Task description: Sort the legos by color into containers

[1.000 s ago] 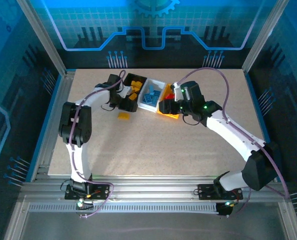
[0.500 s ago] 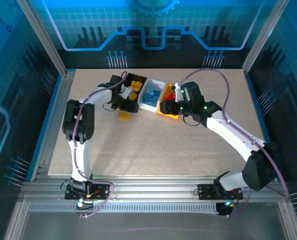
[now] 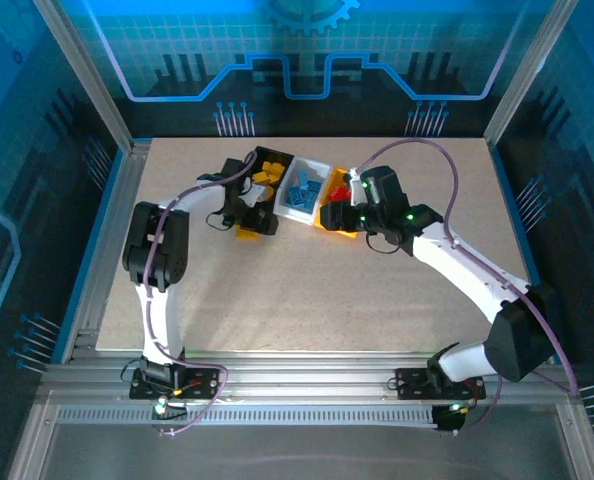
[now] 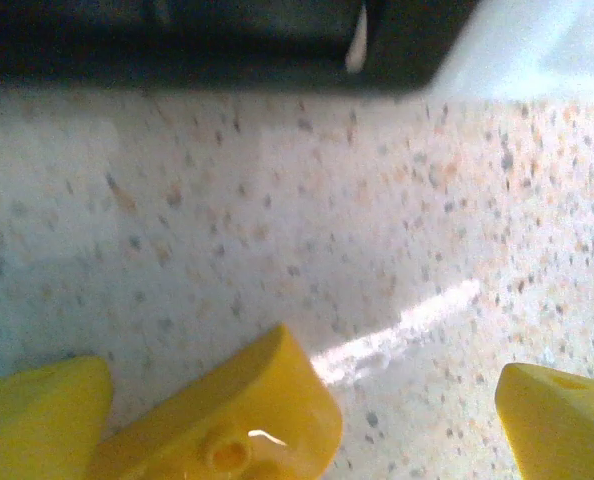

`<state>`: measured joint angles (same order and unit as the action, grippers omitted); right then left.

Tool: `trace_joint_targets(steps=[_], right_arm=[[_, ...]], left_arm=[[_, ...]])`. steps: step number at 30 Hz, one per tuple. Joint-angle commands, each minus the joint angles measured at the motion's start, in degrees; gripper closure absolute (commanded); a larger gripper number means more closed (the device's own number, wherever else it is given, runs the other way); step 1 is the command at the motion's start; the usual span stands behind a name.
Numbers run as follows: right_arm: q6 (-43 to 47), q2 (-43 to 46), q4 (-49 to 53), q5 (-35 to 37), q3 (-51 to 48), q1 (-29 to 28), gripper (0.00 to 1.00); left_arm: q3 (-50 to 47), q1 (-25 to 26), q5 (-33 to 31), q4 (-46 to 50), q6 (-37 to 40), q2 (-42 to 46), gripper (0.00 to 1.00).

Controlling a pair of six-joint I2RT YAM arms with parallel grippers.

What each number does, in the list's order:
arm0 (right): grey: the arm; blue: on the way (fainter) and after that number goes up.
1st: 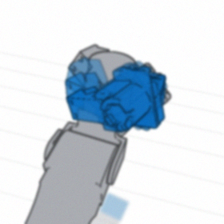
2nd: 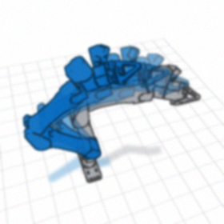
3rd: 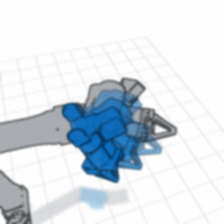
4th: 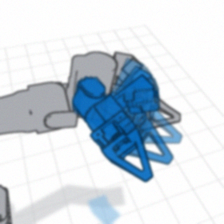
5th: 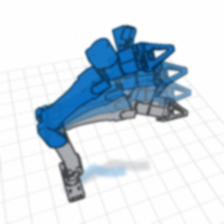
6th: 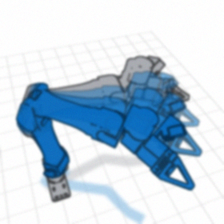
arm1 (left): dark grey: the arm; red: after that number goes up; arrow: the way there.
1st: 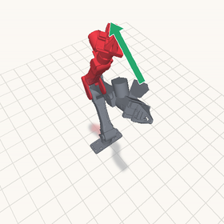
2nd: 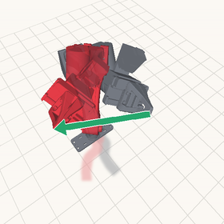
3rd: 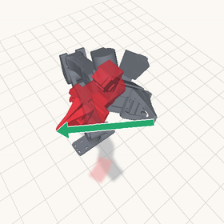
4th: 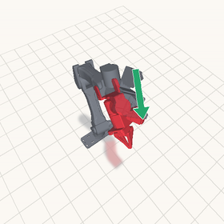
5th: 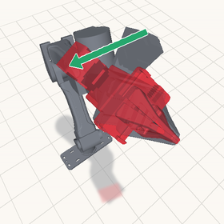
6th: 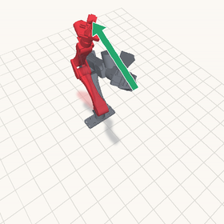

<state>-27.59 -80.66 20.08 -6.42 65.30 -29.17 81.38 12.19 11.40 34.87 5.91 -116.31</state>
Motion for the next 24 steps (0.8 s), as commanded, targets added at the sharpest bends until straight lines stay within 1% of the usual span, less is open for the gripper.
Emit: trace_joint_targets(steps=[1,6,12,15,20,23,24], right_arm=[[0.12,1.02,-2.16,-0.25,-1.11,0.27,0.40],[-0.27,0.97,-4.23,-0.86,-2.65,0.25,0.40],[-0.99,1.04,-5.05,-1.28,-3.70,0.25,0.40],[-0.88,0.89,-4.87,-1.39,-3.37,0.25,0.40],[-1.58,0.83,-4.60,-1.15,-3.07,0.12,0.40],[-1.91,1.04,-4.61,-0.79,-3.06,-0.18,0.40],[-2.00,1.04,-4.61,-0.79,-3.15,-0.18,0.40]], left_arm=[[-3.66,1.53,-0.89,4.55,-2.57,4.27,0.01],[-8.96,4.51,-3.61,4.11,-3.77,7.74,0.02],[-9.98,5.99,-9.91,4.37,-7.11,6.30,0.07],[-8.01,6.01,-12.66,5.81,-7.32,4.33,0.11],[-3.91,6.05,-17.31,9.17,-8.41,0.93,0.23],[-2.76,6.07,-19.18,9.69,-9.32,-0.07,0.27],[-2.22,6.01,-19.40,10.02,-9.43,-0.50,0.31]])
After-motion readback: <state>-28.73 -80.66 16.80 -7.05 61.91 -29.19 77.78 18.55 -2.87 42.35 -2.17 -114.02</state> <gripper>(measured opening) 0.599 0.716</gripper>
